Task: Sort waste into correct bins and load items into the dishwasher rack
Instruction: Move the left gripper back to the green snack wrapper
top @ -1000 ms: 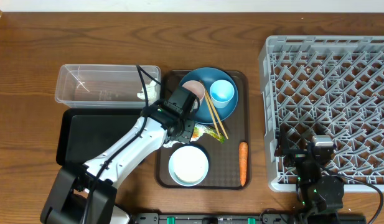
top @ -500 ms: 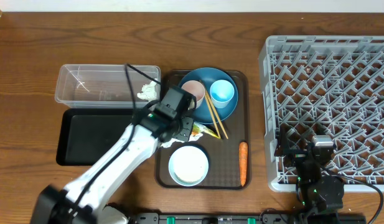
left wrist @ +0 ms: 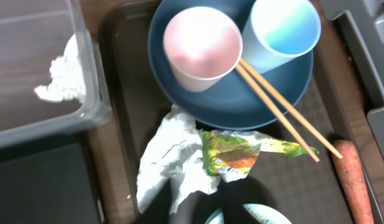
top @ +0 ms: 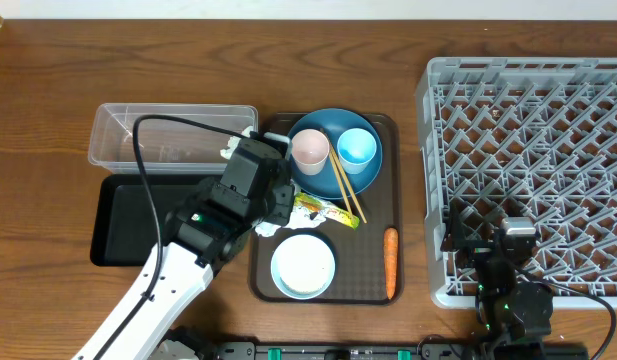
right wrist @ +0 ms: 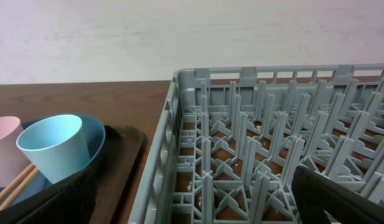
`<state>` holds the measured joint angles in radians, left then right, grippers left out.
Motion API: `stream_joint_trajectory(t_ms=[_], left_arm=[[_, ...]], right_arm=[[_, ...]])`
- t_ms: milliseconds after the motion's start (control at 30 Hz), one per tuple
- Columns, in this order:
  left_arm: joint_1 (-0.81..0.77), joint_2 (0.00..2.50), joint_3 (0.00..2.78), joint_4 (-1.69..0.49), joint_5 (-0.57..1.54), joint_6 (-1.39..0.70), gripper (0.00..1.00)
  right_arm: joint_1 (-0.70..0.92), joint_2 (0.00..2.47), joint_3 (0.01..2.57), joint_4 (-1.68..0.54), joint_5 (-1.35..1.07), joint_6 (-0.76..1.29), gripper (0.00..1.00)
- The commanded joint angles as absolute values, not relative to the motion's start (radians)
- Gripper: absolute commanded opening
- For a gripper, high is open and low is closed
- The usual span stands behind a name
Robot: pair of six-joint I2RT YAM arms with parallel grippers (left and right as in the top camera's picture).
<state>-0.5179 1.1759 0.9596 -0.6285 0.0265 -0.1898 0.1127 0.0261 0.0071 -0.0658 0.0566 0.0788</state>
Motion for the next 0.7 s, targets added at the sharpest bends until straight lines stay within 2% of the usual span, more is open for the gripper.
stream_joint_trajectory(t_ms=[0, 67, 133, 433, 667], left_arm=[[-0.514, 1.185, 0.955, -0.657, 0.05, -0.203, 0.53], [-0.514, 1.199, 0.955, -0.681, 0.1, -0.203, 0.69], [-0.514, 1.219, 0.955, -0.703, 0.154, -0.203, 0.74], [-0.514, 1.366, 0.953, -0.678, 0.195, -0.232, 0.82], [-0.514, 1.489, 0.953, -0.606, 0.195, -0.276, 0.83]], right_arm=[[0.121, 0.026, 0.006, -0.069, 0.063, 0.073, 0.99], [0.121, 0.026, 0.006, -0.069, 0.063, 0.073, 0.99], [0.121, 0.026, 0.006, -0.069, 0.063, 0.073, 0.99], [0.121, 0.026, 0.006, -0.069, 0.063, 0.073, 0.99], [0.121, 0.026, 0.006, -0.069, 0.063, 0.073, 0.99]])
